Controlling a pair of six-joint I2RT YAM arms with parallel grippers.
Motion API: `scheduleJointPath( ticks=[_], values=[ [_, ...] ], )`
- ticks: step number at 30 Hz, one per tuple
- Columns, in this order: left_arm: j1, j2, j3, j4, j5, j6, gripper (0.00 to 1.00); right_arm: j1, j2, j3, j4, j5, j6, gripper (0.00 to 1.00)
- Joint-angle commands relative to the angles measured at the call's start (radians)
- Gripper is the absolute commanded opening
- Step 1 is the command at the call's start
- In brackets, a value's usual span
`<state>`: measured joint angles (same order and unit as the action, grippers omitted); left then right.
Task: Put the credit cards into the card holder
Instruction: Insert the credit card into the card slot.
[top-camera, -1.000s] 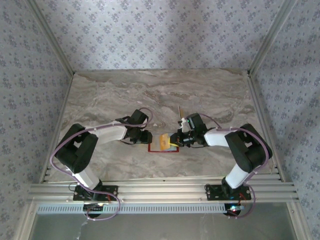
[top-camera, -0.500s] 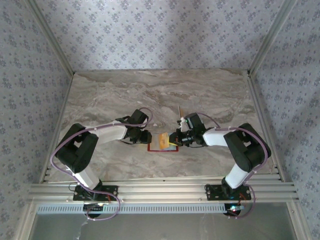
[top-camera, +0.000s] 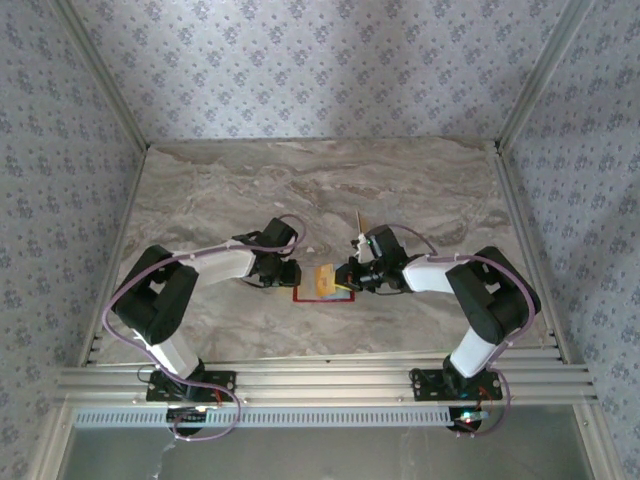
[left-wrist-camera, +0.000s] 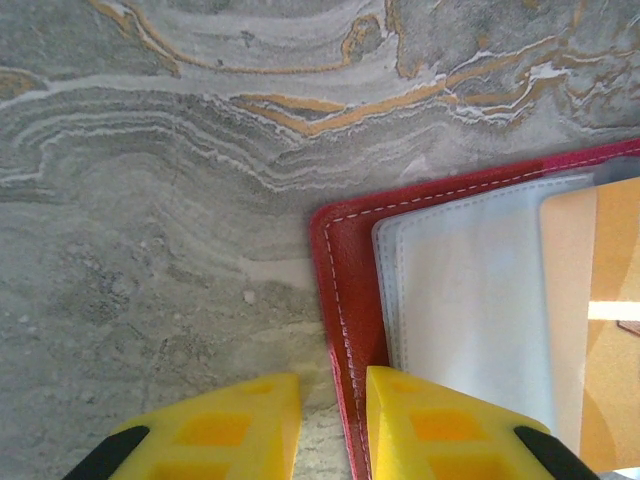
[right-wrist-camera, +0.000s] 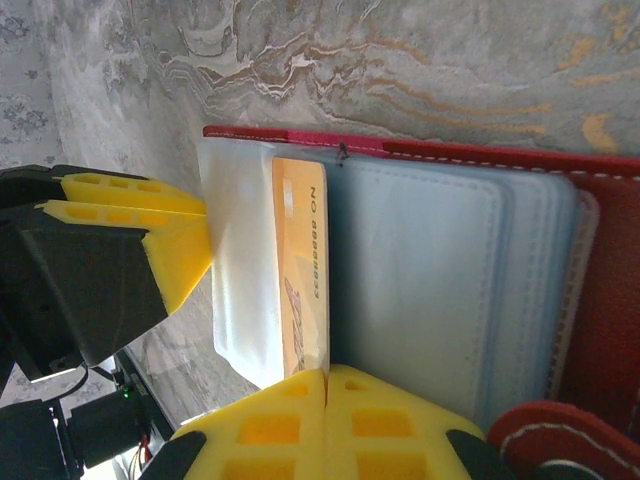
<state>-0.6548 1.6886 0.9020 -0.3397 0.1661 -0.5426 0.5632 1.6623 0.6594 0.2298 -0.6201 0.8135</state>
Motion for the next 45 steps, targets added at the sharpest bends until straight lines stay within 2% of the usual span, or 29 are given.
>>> scheduleJointPath(
  ticks=[1,19,33,41,45],
  values=[
    [-0.047,0.094,-0.013,0.069,0.073,0.002,0.23,0.016,0.021,0.022,-0.004,0.035,0.019,0.00],
    [-0.054,0.112,-0.004,0.067,0.082,0.001,0.22,0.093,0.067,0.093,-0.051,0.091,-0.006,0.00],
    [-0.054,0.118,0.002,0.061,0.079,0.000,0.22,0.159,0.114,0.193,-0.178,0.144,-0.086,0.00],
    [-0.046,0.130,0.003,0.039,0.054,-0.003,0.20,0.147,0.020,0.236,-0.383,0.227,-0.177,0.20],
    [-0.040,0.127,-0.003,0.040,0.055,-0.003,0.20,0.135,-0.009,0.256,-0.477,0.269,-0.252,0.24]
  ],
)
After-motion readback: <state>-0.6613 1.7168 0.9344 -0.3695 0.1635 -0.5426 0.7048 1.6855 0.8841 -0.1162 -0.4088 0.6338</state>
